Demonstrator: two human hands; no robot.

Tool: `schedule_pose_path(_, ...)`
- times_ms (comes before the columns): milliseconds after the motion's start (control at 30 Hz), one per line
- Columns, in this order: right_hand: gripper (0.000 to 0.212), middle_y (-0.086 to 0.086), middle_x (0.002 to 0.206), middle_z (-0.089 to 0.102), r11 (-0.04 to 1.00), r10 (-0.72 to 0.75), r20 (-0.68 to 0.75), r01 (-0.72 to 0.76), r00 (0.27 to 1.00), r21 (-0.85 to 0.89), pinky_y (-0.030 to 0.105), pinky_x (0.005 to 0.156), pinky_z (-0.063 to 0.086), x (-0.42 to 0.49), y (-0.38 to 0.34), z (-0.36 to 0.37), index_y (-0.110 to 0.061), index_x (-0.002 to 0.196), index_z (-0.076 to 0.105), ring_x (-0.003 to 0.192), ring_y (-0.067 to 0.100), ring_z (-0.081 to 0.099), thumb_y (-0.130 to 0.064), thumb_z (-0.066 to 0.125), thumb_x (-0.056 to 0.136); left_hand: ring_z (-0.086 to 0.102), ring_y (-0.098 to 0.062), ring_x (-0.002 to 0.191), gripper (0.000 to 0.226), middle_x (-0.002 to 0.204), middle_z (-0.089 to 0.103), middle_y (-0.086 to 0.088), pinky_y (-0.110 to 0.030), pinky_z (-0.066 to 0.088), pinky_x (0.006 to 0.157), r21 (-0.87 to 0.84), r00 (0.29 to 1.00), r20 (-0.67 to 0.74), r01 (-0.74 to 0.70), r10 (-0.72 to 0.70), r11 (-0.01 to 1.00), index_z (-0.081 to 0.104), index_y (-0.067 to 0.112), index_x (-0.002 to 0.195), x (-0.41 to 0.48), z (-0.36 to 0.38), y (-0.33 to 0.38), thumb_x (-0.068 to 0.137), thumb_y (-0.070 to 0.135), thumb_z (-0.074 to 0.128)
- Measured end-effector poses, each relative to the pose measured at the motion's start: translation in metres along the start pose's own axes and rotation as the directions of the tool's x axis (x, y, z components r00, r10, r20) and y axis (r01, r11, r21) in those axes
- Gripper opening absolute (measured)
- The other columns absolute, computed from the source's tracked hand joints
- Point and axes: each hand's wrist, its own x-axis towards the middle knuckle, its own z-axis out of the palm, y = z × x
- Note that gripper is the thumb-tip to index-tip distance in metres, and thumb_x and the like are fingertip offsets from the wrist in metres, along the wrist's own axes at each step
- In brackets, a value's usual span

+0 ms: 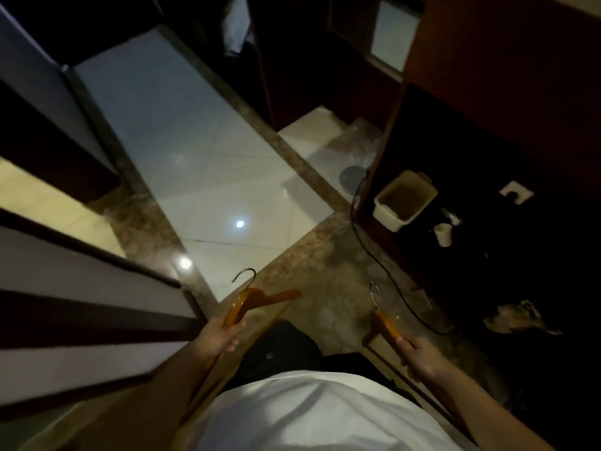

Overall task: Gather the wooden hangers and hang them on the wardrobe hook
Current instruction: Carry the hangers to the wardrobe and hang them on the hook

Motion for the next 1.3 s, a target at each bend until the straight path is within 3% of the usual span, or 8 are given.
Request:
schedule_pose_path(233,0.027,0.004,0.065,0.051,0.976,0.059,0.103,-0.036,0.993,-0.214,0.023,0.053,0.039,0.035,-0.067,0.029,-0.011,0.103,0.055,0.054,0.012,0.047,-0.026,0.032,0.101,0.053,-0.011,0.054,0.017,0.064,0.055,-0.003,-0.015,0.044,0.047,-0.038,0.977,-0.198,0.077,-0.083,0.996,0.058,0.01,0.091,-0.01,-0.037,-0.052,0.093,0.025,0.052)
schedule_pose_path(433,0.033,0.007,0.085,0.061,0.932,-0.037,0.1,0.07,0.994,-0.355,0.021,0.054,0.041,0.068,-0.145,0.058,-0.009,0.118,0.058,0.071,0.016,0.055,-0.027,0.036,0.1,0.054,-0.013,0.065,0.014,0.074,0.054,-0.003,-0.015,0.044,0.055,-0.091,0.986,-0.159,0.046,-0.06,0.995,0.056,0.011,0.096,-0.006,-0.086,-0.054,0.095,0.022,0.047)
schedule_pose_path(567,0.026,0.005,0.081,0.059,0.881,-0.11,0.151,0.166,0.982,-0.443,0.024,0.06,0.041,0.091,-0.201,0.076,-0.015,0.099,0.059,0.068,0.013,0.053,-0.028,0.036,0.1,0.052,-0.012,0.061,0.017,0.069,0.052,-0.002,-0.016,0.042,0.056,-0.136,0.984,-0.165,0.041,-0.063,0.99,0.054,0.013,0.083,0.002,-0.108,-0.051,0.096,0.02,0.045)
schedule_pose_path(700,0.029,0.008,0.08,0.064,0.867,-0.131,0.2,0.209,0.971,-0.452,0.026,0.059,0.044,0.117,-0.257,0.089,-0.013,0.102,0.06,0.066,0.018,0.058,-0.032,0.037,0.099,0.053,-0.013,0.062,0.014,0.072,0.053,-0.005,-0.018,0.042,0.055,-0.273,0.975,-0.169,0.093,-0.143,0.958,0.053,0.013,0.084,0.012,-0.122,-0.043,0.095,0.019,0.047)
schedule_pose_path(833,0.025,0.001,0.07,0.058,0.84,-0.198,0.27,0.305,0.942,-0.45,0.023,0.056,0.043,0.147,-0.315,0.091,-0.016,0.097,0.058,0.061,0.014,0.055,-0.03,0.037,0.099,0.054,-0.02,0.076,0.01,0.084,0.055,-0.007,-0.03,0.043,0.072,-0.43,0.936,-0.261,0.107,-0.237,0.896,0.052,0.015,0.089,0.027,-0.132,-0.034,0.096,0.019,0.046)
schedule_pose_path(1033,0.026,-0.005,0.075,0.054,0.838,-0.178,0.369,0.337,0.912,-0.429,0.024,0.064,0.043,0.215,-0.389,0.071,-0.018,0.106,0.057,0.071,0.013,0.053,-0.031,0.035,0.099,0.048,-0.018,0.056,0.011,0.068,0.052,-0.009,-0.022,0.039,0.05,-0.476,0.89,-0.289,0.187,-0.354,0.859,0.057,0.003,0.098,0.075,-0.161,0.008,0.093,0.012,0.051)
schedule_pose_path(1200,0.025,0.003,0.073,0.056,0.844,-0.127,0.351,0.287,0.928,-0.453,0.023,0.061,0.044,0.268,-0.445,0.023,-0.024,0.083,0.055,0.066,0.015,0.053,-0.027,0.037,0.099,0.053,-0.019,0.061,0.011,0.072,0.056,-0.01,-0.026,0.044,0.056,-0.493,0.865,-0.259,0.264,-0.43,0.829,0.058,0.011,0.086,0.125,-0.195,0.08,0.091,0.02,0.054)
schedule_pose_path(1300,0.026,0.015,0.094,0.063,0.863,-0.07,0.334,0.225,0.94,-0.452,0.023,0.061,0.043,0.301,-0.471,-0.009,-0.015,0.098,0.06,0.079,0.024,0.058,-0.027,0.036,0.1,0.06,-0.025,0.074,0.015,0.082,0.061,-0.014,-0.039,0.052,0.076,-0.504,0.879,-0.264,0.226,-0.398,0.834,0.06,0.008,0.094,0.165,-0.218,0.133,0.091,0.021,0.055)
